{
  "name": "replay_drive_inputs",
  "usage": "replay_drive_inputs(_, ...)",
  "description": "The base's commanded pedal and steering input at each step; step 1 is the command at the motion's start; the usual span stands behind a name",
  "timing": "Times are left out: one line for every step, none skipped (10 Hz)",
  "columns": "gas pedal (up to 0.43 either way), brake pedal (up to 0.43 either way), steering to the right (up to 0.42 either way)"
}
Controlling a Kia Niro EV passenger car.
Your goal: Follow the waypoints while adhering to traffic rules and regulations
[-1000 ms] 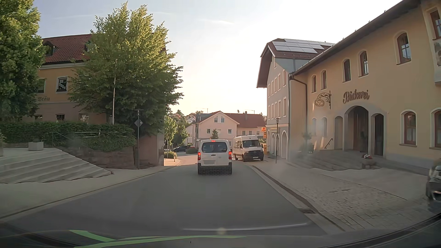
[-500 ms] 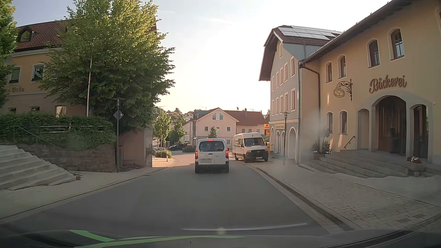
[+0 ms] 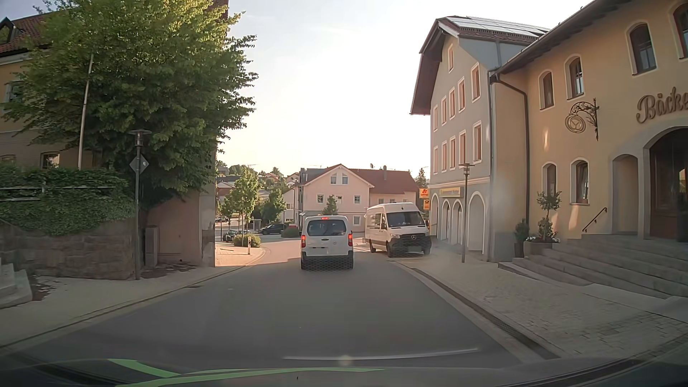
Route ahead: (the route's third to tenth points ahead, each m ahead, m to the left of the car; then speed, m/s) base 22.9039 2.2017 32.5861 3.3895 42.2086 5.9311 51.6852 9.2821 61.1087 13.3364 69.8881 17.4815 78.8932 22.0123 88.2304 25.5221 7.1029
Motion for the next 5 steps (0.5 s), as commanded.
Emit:
replay_drive_inputs(0.0,0.0,0.003)
replay_drive_inputs(0.0,0.0,0.002)
replay_drive_inputs(0.0,0.0,0.002)
replay_drive_inputs(0.0,0.0,0.003)
replay_drive_inputs(0.0,0.0,0.002)
